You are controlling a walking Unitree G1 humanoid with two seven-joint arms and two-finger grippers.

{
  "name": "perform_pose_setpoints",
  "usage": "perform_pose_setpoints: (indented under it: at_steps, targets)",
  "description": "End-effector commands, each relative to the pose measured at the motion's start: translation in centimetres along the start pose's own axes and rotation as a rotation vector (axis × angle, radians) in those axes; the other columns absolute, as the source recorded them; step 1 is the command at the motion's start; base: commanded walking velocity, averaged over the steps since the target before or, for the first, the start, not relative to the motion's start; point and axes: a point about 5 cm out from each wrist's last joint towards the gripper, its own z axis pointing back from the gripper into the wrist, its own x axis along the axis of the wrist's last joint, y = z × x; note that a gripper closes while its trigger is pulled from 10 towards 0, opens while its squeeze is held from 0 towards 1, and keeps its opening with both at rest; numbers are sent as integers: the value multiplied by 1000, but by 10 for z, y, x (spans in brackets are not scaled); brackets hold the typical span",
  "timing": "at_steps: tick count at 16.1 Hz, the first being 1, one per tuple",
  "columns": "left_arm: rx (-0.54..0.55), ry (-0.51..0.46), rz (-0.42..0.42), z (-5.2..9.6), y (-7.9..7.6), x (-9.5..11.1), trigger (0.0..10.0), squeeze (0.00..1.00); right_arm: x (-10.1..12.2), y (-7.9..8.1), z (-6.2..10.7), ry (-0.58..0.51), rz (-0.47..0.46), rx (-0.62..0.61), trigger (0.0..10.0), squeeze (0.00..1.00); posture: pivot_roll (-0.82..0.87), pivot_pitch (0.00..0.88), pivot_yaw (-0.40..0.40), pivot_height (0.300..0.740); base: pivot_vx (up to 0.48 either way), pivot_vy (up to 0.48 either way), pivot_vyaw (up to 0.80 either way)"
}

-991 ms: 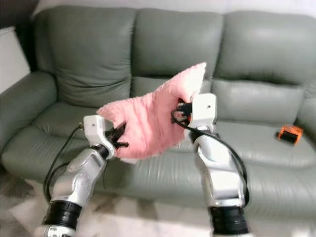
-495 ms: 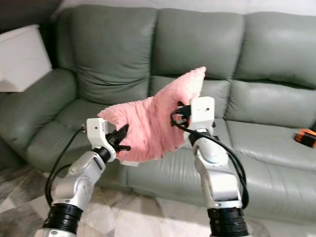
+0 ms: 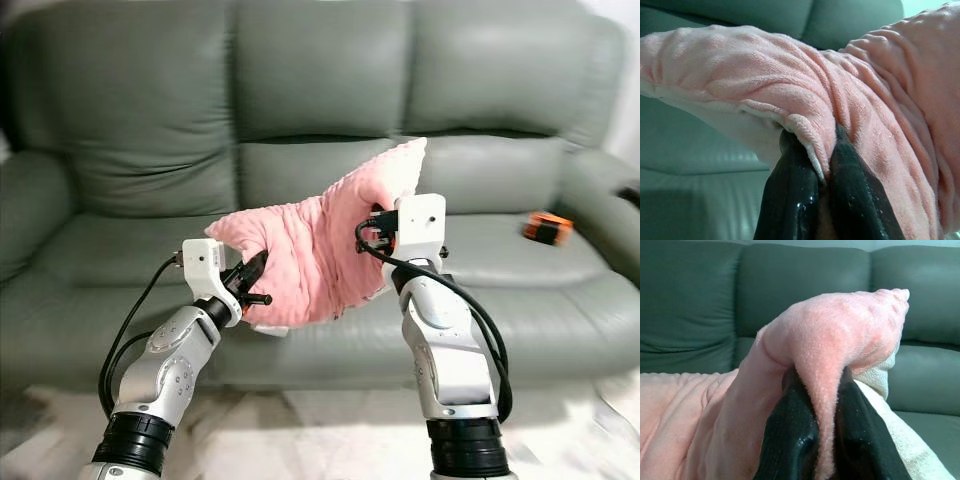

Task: Move the pillow to the sofa

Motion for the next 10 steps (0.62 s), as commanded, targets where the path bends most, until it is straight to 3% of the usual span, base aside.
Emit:
perform_pose_setpoints:
  at_steps: [1, 3, 10]
  targets:
    - [-26, -27, -32, -3, -6, 8, 10000, 0, 6, 6, -2, -19, 0, 31, 10000, 0, -236, 14, 0, 740, 0, 0, -781]
    - [-30, -24, -30, -3, -7, 8, 10000, 0, 6, 7, -2, -19, -1, 33, 10000, 0, -237, 14, 0, 740, 0, 0, -788]
    - [-74, -23, -13, -2, -11, 7, 10000, 0, 5, 8, -1, -19, 3, 39, 10000, 0, -237, 17, -1, 740, 0, 0, 0]
